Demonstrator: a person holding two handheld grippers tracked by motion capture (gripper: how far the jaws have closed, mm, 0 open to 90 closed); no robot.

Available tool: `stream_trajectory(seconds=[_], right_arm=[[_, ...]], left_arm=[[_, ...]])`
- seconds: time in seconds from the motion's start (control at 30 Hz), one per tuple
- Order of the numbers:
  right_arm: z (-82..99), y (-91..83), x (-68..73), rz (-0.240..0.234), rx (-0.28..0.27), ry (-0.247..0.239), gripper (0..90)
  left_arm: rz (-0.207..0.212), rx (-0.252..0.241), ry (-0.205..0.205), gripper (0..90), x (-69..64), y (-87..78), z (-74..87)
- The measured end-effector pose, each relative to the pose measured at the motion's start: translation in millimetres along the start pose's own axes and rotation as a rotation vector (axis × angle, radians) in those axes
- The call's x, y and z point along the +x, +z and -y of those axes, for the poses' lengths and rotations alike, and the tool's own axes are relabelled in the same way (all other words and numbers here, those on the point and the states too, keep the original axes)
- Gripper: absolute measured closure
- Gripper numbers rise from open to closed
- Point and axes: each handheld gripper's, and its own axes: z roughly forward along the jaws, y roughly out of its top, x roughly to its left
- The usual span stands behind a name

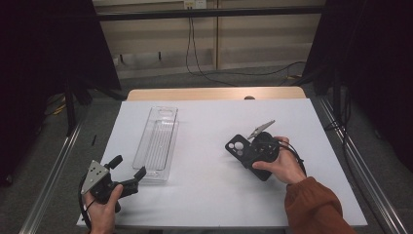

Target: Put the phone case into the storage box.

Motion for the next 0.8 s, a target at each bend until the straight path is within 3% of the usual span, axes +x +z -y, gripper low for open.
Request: stream_trajectory(seconds=[0.13,0.3,0.8], right_arm=[[3.7,-3.9,0.0,0.013,-0.022,0.013,14.4],[8.7,-13.1,1.7,0.018,-0.106,0.005,14.4],[22.9,-15.3,-2.4,0.014,-0.249,0.057,14.3]], left_arm=[[0.004,-0.002,-0.001,3.0,-0.6,0.2,-0.4],[0.007,-0.005,0.001,3.0,-1.1,-0.2,-0.4],[0.01,0.005,-0.003,3.0,-1.1,1.3,0.1]])
